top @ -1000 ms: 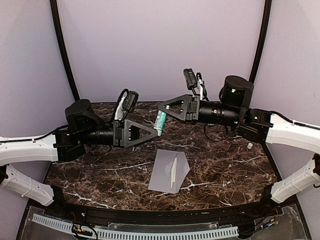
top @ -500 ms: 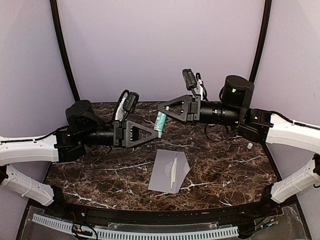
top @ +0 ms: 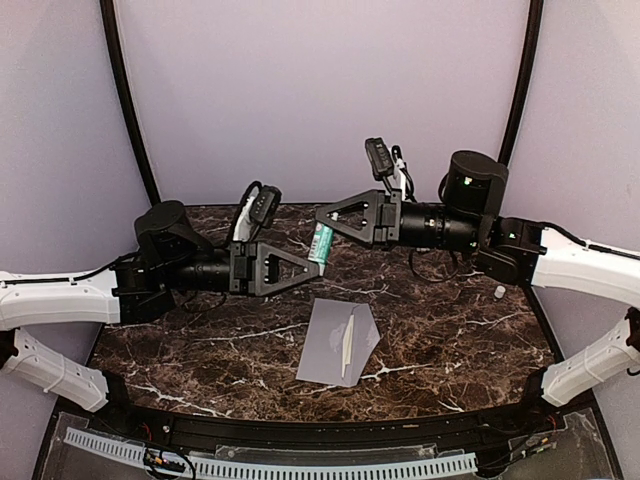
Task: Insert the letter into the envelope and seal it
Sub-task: Unscrew the solid glue.
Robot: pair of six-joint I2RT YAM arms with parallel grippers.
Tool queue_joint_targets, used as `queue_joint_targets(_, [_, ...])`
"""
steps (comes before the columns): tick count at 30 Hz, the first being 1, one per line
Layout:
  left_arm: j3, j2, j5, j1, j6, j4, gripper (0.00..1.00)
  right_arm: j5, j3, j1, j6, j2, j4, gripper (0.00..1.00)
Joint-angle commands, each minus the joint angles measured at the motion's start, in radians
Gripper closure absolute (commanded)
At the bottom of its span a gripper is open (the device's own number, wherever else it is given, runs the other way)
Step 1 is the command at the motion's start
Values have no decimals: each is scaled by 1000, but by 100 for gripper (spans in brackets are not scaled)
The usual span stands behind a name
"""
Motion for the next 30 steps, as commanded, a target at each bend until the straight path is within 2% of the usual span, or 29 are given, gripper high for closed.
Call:
queue_joint_targets(1, [-11, -1, 13, -4, 2, 38, 81, 12, 9, -3, -1, -11, 39, 98])
queue_joint_targets(8, [-12, -10, -33, -4, 23, 10, 92, 72, 15, -2, -22, -12, -17, 100])
queue_joint_targets(14, [17, -27, -142, -4, 84, -128, 100, 152, 35, 1, -34, -1, -98, 100])
queue_joint_targets(22, [49, -29, -299, -5, 126, -313, 100, 358, 144, 30, -18, 91, -357, 100])
queue_joint_targets(30, [55, -3, -355, -5, 140, -401, 100, 550, 208, 67, 99, 194, -533, 100])
